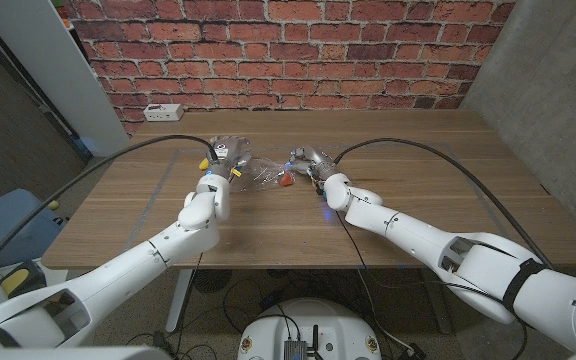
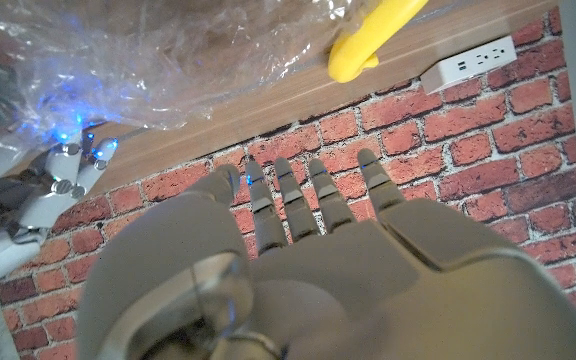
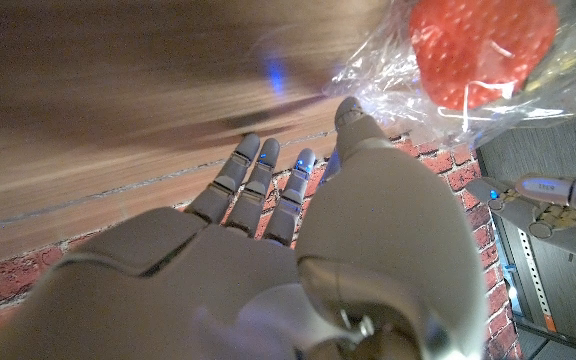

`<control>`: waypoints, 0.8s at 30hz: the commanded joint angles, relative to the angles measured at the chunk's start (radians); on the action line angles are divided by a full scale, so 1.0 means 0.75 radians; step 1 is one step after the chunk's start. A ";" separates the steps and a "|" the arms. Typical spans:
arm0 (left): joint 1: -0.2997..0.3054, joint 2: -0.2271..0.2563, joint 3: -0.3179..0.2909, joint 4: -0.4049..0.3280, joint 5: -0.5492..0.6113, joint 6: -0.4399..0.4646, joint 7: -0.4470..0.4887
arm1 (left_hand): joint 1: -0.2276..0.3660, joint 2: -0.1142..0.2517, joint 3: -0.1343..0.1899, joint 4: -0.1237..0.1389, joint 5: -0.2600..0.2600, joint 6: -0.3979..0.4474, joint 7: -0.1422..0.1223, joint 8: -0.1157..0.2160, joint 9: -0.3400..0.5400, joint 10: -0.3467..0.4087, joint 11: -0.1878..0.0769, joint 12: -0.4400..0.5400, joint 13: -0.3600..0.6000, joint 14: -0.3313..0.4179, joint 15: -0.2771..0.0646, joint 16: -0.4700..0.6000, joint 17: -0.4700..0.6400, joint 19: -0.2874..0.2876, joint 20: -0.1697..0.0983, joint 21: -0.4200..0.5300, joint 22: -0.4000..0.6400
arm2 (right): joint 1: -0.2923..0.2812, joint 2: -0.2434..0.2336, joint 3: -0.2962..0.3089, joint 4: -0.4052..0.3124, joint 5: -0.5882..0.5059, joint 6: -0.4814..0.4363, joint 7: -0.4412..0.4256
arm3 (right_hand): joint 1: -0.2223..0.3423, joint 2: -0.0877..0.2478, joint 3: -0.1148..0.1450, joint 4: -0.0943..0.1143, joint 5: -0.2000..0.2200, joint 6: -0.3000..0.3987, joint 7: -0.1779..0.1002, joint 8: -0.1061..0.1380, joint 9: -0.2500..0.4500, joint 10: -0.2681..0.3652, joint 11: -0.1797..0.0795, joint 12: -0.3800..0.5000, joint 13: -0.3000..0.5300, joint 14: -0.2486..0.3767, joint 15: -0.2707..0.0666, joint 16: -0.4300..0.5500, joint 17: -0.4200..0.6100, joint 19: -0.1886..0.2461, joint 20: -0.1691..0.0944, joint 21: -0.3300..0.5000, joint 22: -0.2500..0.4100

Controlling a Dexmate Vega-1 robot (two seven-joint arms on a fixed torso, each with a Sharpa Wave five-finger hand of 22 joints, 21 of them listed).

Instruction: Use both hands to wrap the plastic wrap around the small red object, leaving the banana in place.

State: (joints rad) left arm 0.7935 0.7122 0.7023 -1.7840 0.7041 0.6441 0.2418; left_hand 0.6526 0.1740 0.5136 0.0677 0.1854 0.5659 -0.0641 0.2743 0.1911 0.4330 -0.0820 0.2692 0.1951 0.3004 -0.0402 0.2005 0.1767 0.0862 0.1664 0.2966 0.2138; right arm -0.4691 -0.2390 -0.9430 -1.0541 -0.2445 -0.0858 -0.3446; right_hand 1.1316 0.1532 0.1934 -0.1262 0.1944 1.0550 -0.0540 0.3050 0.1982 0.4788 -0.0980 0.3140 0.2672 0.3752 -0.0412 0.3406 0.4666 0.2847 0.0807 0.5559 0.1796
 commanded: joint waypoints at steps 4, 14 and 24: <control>0.018 0.138 -0.085 -0.062 -0.379 -0.356 -0.167 | -0.061 -0.015 0.048 -0.036 0.000 0.212 0.084 0.020 -0.001 0.160 0.003 0.027 -0.001 0.122 -0.065 0.012 -0.005 0.033 0.018 0.023 -0.003 | 0.010 0.000 -0.022 -0.016 -0.005 -0.054 -0.007 | -0.014 0.003 0.018 0.001 -0.009 -0.033 -0.007 -0.015 0.002 0.005 0.007 -0.004 0.008 0.014 -0.109 0.006 0.005 0.012 0.005 0.005 0.006; -0.090 0.140 0.058 -0.073 -0.255 -0.193 -0.389 | -0.141 0.023 0.111 0.000 -0.009 0.113 0.097 -0.073 -0.002 0.059 0.002 -0.050 -0.005 -0.015 -0.083 -0.032 -0.007 -0.056 -0.010 -0.012 -0.006 | -0.003 -0.018 -0.007 -0.055 0.014 -0.050 0.000 | -0.063 -0.014 0.016 0.014 -0.016 -0.173 -0.040 -0.077 0.004 -0.023 0.024 -0.022 0.014 0.008 -0.093 -0.002 0.008 0.016 0.016 0.004 0.007; -0.135 0.135 0.121 -0.078 -0.178 -0.101 -0.487 | -0.224 0.003 0.163 0.029 -0.014 0.237 0.147 -0.063 -0.002 0.190 0.043 -0.032 -0.007 0.197 -0.076 0.008 -0.011 0.038 -0.003 0.025 -0.010 | -0.017 -0.031 0.028 -0.097 0.050 -0.081 0.007 | -0.121 -0.029 0.014 0.024 -0.014 -0.364 -0.053 -0.158 0.000 -0.089 0.051 -0.055 0.021 -0.024 -0.067 -0.024 0.011 0.008 0.025 -0.004 0.007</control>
State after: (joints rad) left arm 0.7354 0.8109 0.7365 -1.8365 0.5205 0.5016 -0.0207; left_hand 0.4940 0.1785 0.6245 0.0911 0.1803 0.7310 0.0448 0.2216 0.1888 0.5622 -0.0478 0.2420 0.1859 0.4358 -0.0451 0.2005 0.1674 0.1054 0.1606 0.3048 0.2043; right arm -0.4717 -0.2516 -0.9452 -1.0972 -0.2319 -0.1317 -0.3449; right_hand 1.0497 0.1321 0.2030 -0.1155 0.1847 0.7969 -0.0925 0.1919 0.1951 0.4213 -0.0644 0.2770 0.2809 0.3651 -0.0434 0.3251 0.4708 0.2911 0.0969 0.5524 0.1809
